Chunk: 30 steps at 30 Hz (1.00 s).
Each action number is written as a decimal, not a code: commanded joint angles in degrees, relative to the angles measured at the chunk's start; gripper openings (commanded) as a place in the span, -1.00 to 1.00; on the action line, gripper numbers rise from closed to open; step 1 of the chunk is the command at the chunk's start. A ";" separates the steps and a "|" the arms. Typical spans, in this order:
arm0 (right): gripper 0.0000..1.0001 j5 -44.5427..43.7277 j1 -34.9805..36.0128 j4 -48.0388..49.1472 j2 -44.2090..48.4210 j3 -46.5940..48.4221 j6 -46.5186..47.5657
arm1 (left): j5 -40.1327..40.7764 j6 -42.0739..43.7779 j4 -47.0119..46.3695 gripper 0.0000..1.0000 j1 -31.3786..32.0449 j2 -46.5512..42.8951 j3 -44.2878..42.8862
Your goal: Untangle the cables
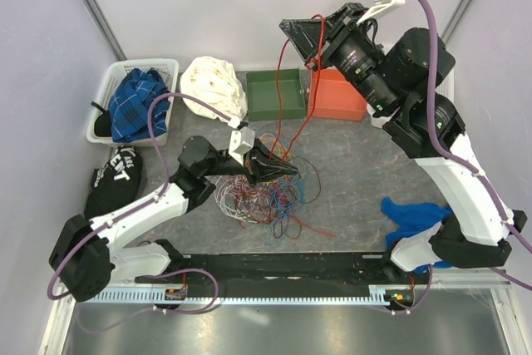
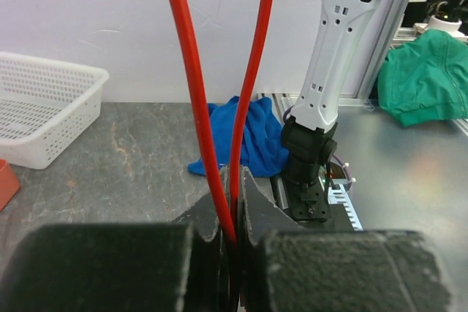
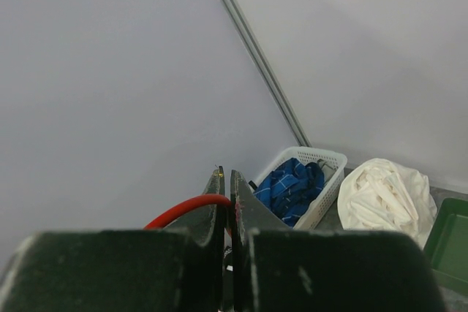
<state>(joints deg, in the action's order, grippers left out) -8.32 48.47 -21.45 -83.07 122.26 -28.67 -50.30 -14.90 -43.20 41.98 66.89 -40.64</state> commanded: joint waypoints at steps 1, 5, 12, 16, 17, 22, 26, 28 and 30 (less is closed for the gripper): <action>-1.00 -1.61 -0.22 2.20 3.00 -0.53 1.07 | 3.54 3.38 4.70 -0.97 0.21 -3.34 -0.31; -1.00 -2.93 -0.22 2.20 6.07 -5.42 1.86 | 12.04 7.51 16.80 -0.96 -0.14 -5.02 -6.89; -0.69 -6.53 -0.22 6.95 19.50 -26.43 2.74 | 33.92 5.49 45.89 -0.97 -1.81 1.64 -34.73; -0.39 -7.33 -0.22 7.57 24.35 -39.25 2.48 | 38.17 3.91 53.38 -0.96 -2.34 6.31 -53.25; -0.25 -7.41 -0.22 7.65 25.14 -41.03 2.39 | 38.52 3.82 54.18 -0.96 -2.34 7.28 -56.27; 0.27 -7.24 -0.30 8.88 29.19 -51.13 2.03 | 41.68 3.65 61.29 -0.97 -2.43 16.93 -78.91; 0.65 -6.19 -0.22 10.37 30.94 -56.24 2.12 | 43.44 3.38 64.65 -0.96 -2.43 21.61 -90.65; 0.73 -4.96 -0.22 13.34 31.30 -60.00 1.86 | 43.97 2.34 62.90 -0.96 -2.43 21.61 -91.37; 0.86 -2.85 -0.22 16.25 31.30 -62.74 1.68 | 44.59 1.36 60.97 -0.96 -2.43 21.52 -91.46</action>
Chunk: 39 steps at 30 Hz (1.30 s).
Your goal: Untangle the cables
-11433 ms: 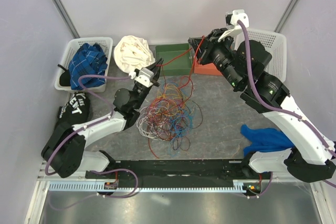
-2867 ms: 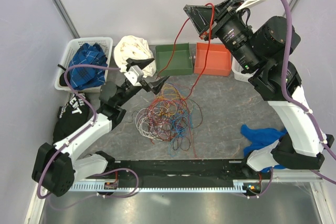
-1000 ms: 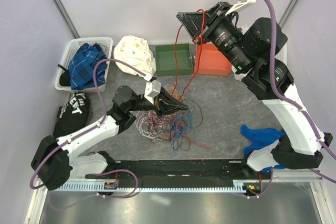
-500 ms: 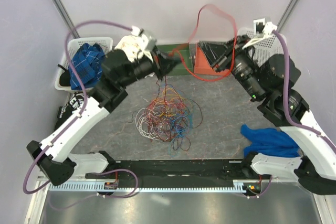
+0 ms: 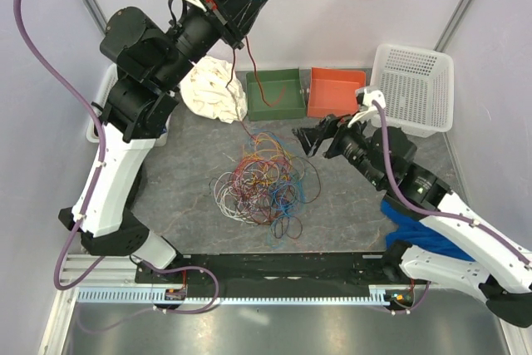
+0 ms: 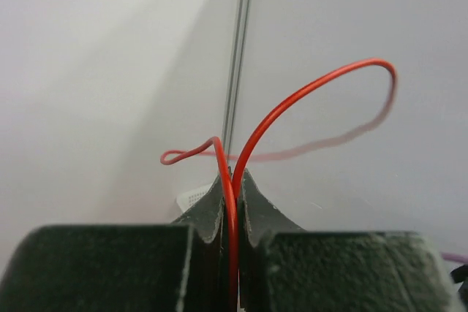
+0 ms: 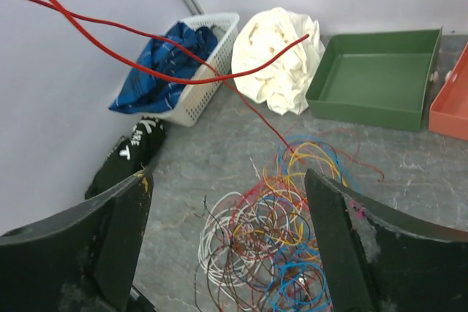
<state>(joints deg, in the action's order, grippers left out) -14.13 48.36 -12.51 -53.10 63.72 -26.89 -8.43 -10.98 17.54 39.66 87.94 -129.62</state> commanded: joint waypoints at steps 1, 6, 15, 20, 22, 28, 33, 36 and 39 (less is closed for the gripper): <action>0.91 3.49 -0.11 10.46 1.16 -6.92 0.00 | 2.71 -3.51 -0.22 -0.97 -0.11 0.56 -2.74; 0.96 3.67 -0.02 23.22 -5.33 -12.57 4.65 | 1.92 -7.12 -2.07 -0.96 -0.11 3.28 -6.16; 0.96 7.00 1.21 53.35 -17.29 -19.43 8.70 | 1.22 -12.05 -6.73 -0.96 0.07 4.08 -8.54; 0.96 11.66 2.44 60.23 -21.43 -20.39 7.47 | 1.48 -10.64 -7.52 -0.97 0.16 3.82 -8.54; 0.96 12.28 3.05 61.38 -22.22 -20.66 7.38 | 1.48 -9.76 -7.52 -0.96 0.16 3.82 -8.37; 0.96 15.43 4.55 62.08 -26.25 -20.83 8.35 | 1.39 -9.14 -7.52 -0.96 0.16 3.99 -8.19; 0.93 16.94 5.69 64.37 -32.23 -18.48 9.40 | 1.48 -9.14 -7.70 -0.96 0.16 4.34 -7.93; 0.89 15.81 5.69 65.41 -37.59 -15.14 10.11 | 0.96 -9.41 -7.70 -0.96 0.33 4.34 -7.49; 0.61 15.27 5.61 67.18 -40.94 -12.50 10.02 | 1.22 -8.62 -7.61 -0.96 0.51 3.99 -6.18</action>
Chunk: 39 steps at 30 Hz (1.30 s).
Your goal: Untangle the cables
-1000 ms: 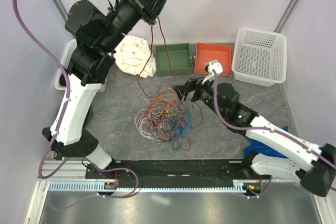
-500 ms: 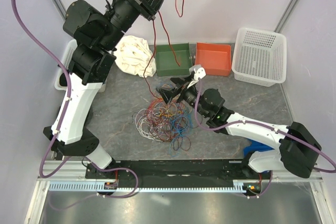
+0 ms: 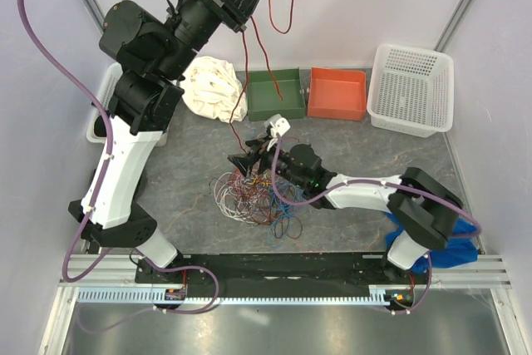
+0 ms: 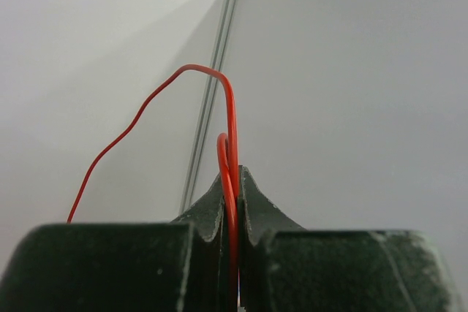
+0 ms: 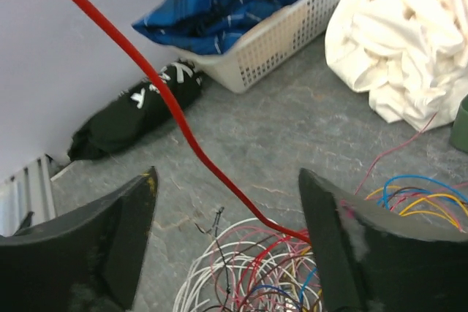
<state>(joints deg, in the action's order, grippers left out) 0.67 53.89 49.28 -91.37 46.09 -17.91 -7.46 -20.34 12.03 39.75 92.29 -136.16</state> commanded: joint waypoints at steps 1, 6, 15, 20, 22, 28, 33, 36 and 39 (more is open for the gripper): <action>0.36 0.21 0.25 5.04 -3.02 5.68 0.95 | 0.43 1.09 -1.93 -0.97 0.42 -0.88 0.71; -0.80 -5.75 0.17 0.94 4.69 2.79 0.69 | 4.38 5.47 -0.61 -0.96 0.42 -2.55 4.23; -1.00 -19.81 0.16 -38.14 25.45 20.75 6.92 | 10.36 7.86 -0.69 -0.96 0.42 -6.06 18.63; -1.00 -25.97 0.08 -51.54 26.42 31.95 10.26 | 9.40 7.16 -4.73 -0.96 0.42 -8.35 28.55; -1.00 -28.87 0.08 -56.29 25.64 36.08 11.14 | 8.35 6.54 -6.66 -0.97 0.42 -8.88 30.50; -1.00 -35.02 -1.76 -65.09 22.56 42.95 8.70 | 0.19 -0.13 -8.86 -0.96 0.42 -3.80 31.83; -1.00 -32.84 -10.89 -67.82 21.59 42.78 3.68 | -2.82 -3.57 -14.66 -0.96 2.52 2.36 31.83; -1.00 -31.52 -16.52 -67.82 20.19 42.24 1.48 | -3.34 -3.57 -18.08 -0.96 3.67 6.22 31.05; -1.00 -30.81 -21.79 -67.47 18.26 42.77 -0.71 | -4.31 -4.53 -19.06 -0.97 3.85 11.32 27.36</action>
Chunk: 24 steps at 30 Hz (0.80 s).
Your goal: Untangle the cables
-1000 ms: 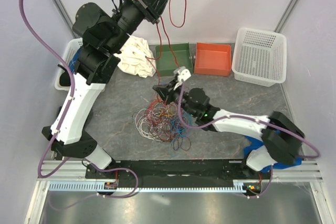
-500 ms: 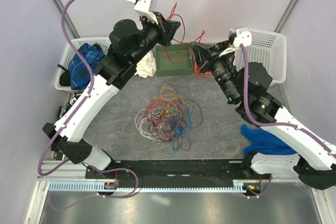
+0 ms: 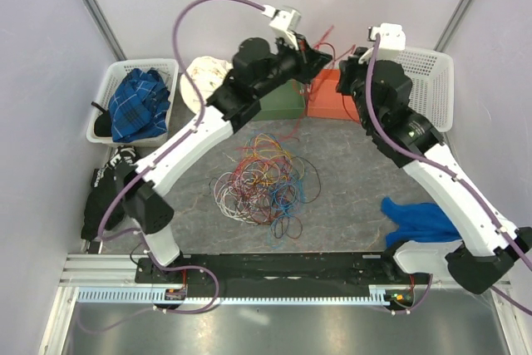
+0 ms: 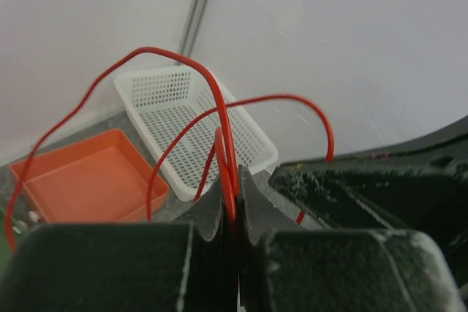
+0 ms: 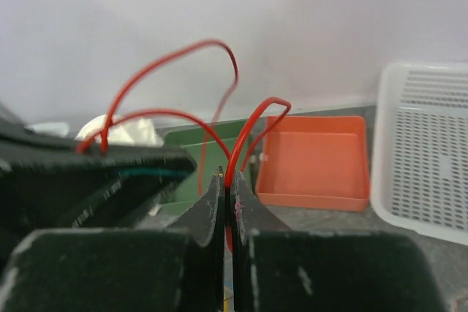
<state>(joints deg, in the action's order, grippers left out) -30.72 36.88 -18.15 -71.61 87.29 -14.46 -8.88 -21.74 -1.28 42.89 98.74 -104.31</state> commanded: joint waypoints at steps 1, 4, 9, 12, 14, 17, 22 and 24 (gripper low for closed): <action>-1.00 1.01 -7.85 0.22 -2.03 1.66 -5.13 | -3.59 -3.22 -6.01 -0.96 0.70 6.10 -6.85; -1.00 2.94 -14.96 2.24 -3.88 1.75 -9.09 | -6.22 -4.97 -8.21 -0.96 0.70 11.11 -11.85; -1.00 3.22 -24.48 8.30 -6.34 0.26 -15.77 | -11.76 -7.88 -14.26 -0.96 1.14 21.46 -22.32; -1.00 2.77 -29.58 16.37 -5.73 -3.95 -19.54 | -13.43 -10.25 -18.30 -0.97 1.14 27.01 -29.70; -1.00 0.67 -31.95 23.67 -5.47 -7.21 -20.43 | -13.53 -12.36 -24.97 -0.97 1.14 29.39 -33.14; -1.00 -0.83 -35.56 30.01 -6.34 -9.06 -22.10 | -12.92 -15.43 -31.32 -0.96 1.40 35.19 -39.19; -1.00 -4.95 -39.17 32.46 -8.89 -9.93 -23.25 | -10.80 -15.53 -34.76 -0.96 2.81 41.35 -45.37; -1.00 -6.81 -39.78 33.44 -10.47 -10.99 -23.94 | -11.85 -16.31 -35.11 -0.97 3.07 42.85 -45.28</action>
<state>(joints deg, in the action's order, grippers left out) -32.71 -1.93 8.40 -79.90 78.02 -35.99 -19.79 -34.94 -30.59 44.66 138.76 -147.09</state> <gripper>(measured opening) 0.020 0.053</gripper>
